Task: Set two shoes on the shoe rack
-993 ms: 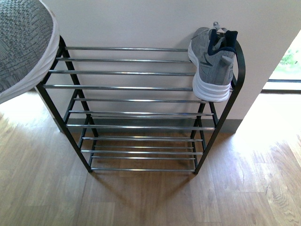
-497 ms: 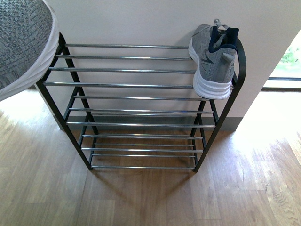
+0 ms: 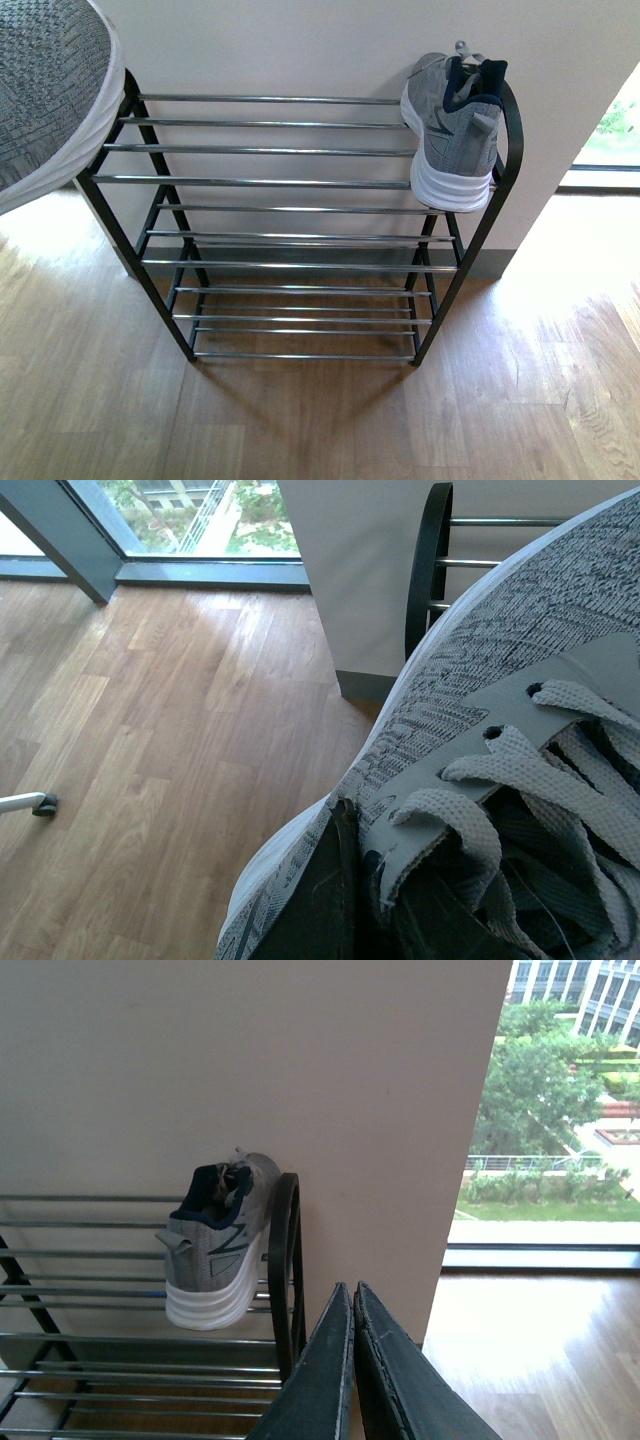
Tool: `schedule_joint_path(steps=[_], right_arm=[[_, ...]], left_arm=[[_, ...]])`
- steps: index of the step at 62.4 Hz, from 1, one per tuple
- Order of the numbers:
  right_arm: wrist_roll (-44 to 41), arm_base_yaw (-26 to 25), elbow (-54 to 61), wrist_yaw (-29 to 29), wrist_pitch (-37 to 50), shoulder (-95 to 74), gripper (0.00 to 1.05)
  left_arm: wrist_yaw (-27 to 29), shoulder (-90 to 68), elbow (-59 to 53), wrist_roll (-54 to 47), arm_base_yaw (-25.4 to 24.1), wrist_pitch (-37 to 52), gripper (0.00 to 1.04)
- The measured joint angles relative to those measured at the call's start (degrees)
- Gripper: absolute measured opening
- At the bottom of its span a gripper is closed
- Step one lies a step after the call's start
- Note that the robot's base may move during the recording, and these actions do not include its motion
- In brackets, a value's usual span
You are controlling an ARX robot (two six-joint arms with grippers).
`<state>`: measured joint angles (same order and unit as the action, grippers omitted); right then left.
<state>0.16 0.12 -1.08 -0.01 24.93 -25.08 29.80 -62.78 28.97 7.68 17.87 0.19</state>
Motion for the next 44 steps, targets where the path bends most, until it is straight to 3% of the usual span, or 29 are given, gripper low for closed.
schedule_joint_path(steps=[44], right_arm=[[0.00, -0.02, 0.00, 0.00, -14.14, 14.38, 0.01]], left_arm=[[0.00, 0.00, 0.00, 0.00, 0.00, 0.00, 0.01]])
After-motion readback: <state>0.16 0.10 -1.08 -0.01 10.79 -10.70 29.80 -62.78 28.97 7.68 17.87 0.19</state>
